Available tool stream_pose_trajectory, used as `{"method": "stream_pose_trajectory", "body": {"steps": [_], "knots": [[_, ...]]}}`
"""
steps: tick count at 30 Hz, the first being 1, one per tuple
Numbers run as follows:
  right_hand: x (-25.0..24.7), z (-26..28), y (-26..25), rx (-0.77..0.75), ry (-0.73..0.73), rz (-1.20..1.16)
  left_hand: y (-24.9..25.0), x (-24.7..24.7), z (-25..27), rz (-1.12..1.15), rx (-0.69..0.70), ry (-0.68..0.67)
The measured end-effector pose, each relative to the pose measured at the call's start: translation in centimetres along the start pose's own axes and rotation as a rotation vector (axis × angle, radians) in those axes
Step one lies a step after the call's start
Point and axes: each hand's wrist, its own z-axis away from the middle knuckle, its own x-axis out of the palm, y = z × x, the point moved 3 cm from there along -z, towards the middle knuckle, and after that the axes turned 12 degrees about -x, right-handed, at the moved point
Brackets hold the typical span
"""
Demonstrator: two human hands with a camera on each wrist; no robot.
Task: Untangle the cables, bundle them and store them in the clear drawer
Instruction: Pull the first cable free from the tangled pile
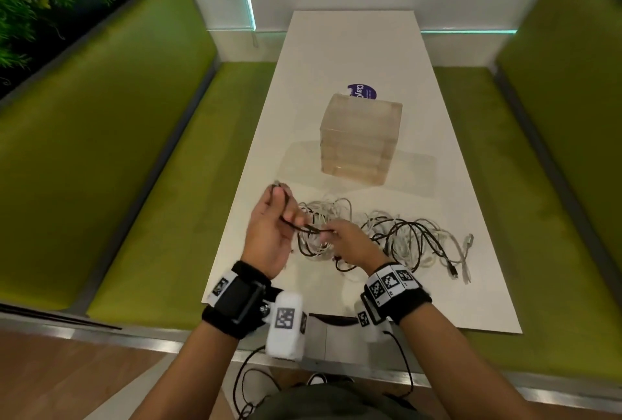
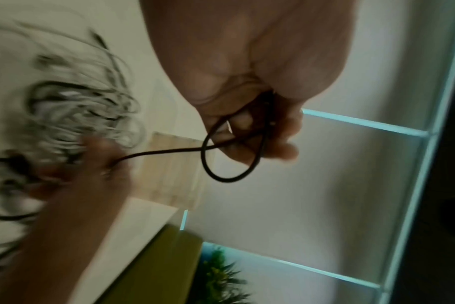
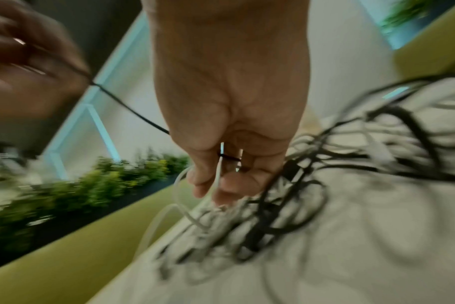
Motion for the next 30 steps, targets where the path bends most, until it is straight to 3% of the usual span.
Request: {"method": "stream_pose_trajectory", "body": {"steps": [4, 7, 10, 15, 20, 22, 30], "knots": [[-1.4, 0.5, 2.9, 0.112, 0.041, -0.099, 5.1, -0.8, 0.4, -0.119, 0.101, 0.061], [-2.2, 0.6, 2.6, 0.087, 0.059, -0.147, 4.5, -2.9, -0.5, -0.609, 0.043, 0.213], [-2.8, 0.0, 1.3, -0.02, 0.08, -0.097, 0.3, -3.4, -1.6, -1.071, -0.15, 0.144], [-2.4, 0.4, -0.6, -0.124, 0.017, -0.025, -5.2, -2.1, -3.5, -1.177, -0.113, 0.091], [-2.3, 0.6, -0.8, -0.142, 0.066, -0.032, -4.7, -1.3, -4.8, -1.524, 0.001, 0.185], [-2.6, 0.2, -0.2, -0.134, 0.114, -0.069, -3.5, -1.3, -4.6, -1.431, 0.025, 0.184], [-3.9, -0.9, 3.3, 0.042, 0.165, -0.113, 5.4, -0.8, -2.0, -0.667, 0.258, 0.335]]}}
